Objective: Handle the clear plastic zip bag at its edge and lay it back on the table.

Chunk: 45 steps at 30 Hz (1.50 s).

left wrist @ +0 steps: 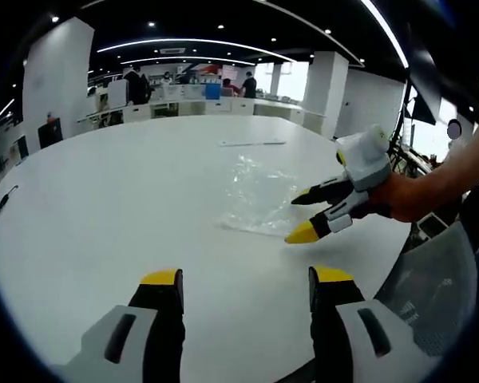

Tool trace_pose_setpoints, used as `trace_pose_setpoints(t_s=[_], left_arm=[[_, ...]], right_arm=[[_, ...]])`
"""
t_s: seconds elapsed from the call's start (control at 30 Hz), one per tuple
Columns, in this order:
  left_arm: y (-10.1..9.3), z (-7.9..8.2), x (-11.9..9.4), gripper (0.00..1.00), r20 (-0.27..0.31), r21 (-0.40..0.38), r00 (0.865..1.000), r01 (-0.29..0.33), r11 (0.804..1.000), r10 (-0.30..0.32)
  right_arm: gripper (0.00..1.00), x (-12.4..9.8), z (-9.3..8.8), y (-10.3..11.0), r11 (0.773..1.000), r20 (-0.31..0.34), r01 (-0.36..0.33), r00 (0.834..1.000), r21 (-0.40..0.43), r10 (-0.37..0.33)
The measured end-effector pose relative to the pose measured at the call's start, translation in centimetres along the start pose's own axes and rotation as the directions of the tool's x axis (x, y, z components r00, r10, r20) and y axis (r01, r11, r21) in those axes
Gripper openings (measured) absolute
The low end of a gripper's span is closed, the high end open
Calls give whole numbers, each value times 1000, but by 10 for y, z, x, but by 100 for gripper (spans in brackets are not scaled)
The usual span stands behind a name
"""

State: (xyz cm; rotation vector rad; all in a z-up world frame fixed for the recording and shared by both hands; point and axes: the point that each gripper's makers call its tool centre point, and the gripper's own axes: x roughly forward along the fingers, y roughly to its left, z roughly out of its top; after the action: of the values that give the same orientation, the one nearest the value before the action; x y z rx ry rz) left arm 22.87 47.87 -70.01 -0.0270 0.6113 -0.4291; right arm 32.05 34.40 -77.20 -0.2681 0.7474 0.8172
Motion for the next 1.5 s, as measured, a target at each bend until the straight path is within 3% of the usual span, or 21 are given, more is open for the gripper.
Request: trace_pose_setpoints(t_s=[0.3, 0.37, 0.63, 0.97, 1.07, 1.2, 1.37, 1.5], left_arm=[[2, -2, 1, 62, -1, -6, 1000, -2, 1000, 2], [2, -1, 1, 63, -1, -4, 1000, -4, 1000, 4], [2, -2, 2, 62, -4, -6, 1000, 0, 1000, 0], [-3, 1, 0, 62, -3, -3, 1000, 0, 1000, 0], [-2, 0, 0, 62, -4, -4, 1000, 0, 1000, 0], [-3, 2, -1, 62, -2, -1, 1000, 2, 1000, -2], [-2, 2, 0, 62, 2, -6, 1000, 1, 1000, -1], [-2, 1, 0, 61, 3, -5, 1000, 2, 1000, -2]], right_arm=[[61, 3, -7, -6, 999, -25, 3, 1000, -51, -4], [61, 5, -11, -7, 996, -38, 1, 999, -94, -5], [55, 4, -11, -10, 998, -3, 6, 1000, -67, -6], [51, 4, -10, -10, 996, -3, -3, 1000, -91, 3], [43, 3, -10, -13, 996, 0, 2, 1000, -89, -2], [23, -3, -12, -18, 997, -11, 22, 1000, -79, -23], [14, -2, -15, -20, 996, -34, 27, 999, -81, -29], [1, -8, -17, -20, 995, -59, 41, 997, -94, -47]])
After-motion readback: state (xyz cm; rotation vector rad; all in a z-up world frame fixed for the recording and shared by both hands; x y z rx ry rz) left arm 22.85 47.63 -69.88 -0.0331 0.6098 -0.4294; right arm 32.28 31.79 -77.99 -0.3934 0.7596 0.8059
